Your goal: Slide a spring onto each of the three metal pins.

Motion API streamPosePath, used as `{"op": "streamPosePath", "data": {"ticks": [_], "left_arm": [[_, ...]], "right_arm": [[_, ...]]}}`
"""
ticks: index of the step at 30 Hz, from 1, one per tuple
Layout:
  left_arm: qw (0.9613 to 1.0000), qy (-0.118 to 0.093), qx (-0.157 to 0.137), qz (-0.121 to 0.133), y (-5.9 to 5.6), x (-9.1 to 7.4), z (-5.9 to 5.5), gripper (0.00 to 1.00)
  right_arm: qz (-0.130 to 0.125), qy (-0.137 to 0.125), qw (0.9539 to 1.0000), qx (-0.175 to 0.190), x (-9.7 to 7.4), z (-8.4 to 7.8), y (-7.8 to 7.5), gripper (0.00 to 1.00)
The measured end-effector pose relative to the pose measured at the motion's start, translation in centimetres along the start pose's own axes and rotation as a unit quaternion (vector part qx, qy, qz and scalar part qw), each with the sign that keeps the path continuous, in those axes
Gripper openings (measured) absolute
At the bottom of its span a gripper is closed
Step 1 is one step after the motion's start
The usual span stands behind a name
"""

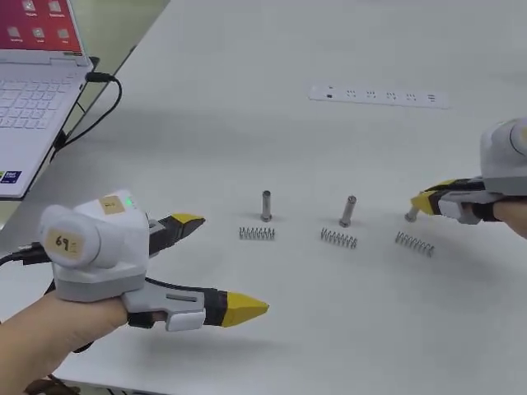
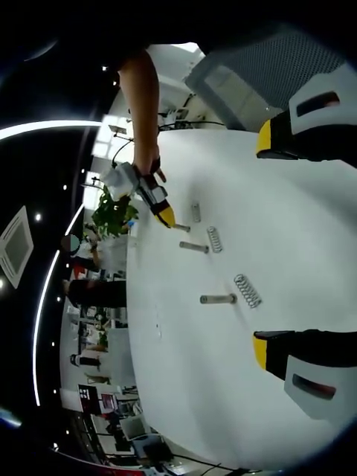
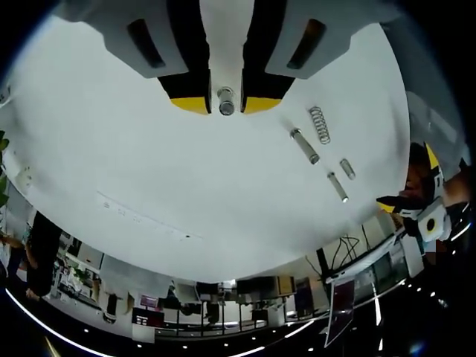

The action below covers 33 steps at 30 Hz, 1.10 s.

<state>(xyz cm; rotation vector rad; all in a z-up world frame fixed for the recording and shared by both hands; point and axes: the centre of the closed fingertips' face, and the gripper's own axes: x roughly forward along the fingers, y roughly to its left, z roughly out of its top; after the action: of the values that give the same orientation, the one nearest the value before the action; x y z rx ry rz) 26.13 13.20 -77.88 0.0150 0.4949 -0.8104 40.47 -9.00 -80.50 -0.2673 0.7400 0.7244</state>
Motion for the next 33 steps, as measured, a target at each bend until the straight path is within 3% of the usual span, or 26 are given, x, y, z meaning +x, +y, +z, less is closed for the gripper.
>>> {"op": "streamPosePath", "data": {"ticks": [16,33], "left_arm": [[1.0000,0.001,0.007,0.000,0.0,0.0,0.4,0.93],[0.9999,-0.001,0.013,-0.001,0.0,0.3,1.0,0.93]], "right_arm": [[-0.005,-0.011,0.9999,-0.006,-0.4,0.7,-0.1,0.24],[-0.012,-0.034,0.9992,-0.016,-2.2,1.7,-0.5,0.30]]}}
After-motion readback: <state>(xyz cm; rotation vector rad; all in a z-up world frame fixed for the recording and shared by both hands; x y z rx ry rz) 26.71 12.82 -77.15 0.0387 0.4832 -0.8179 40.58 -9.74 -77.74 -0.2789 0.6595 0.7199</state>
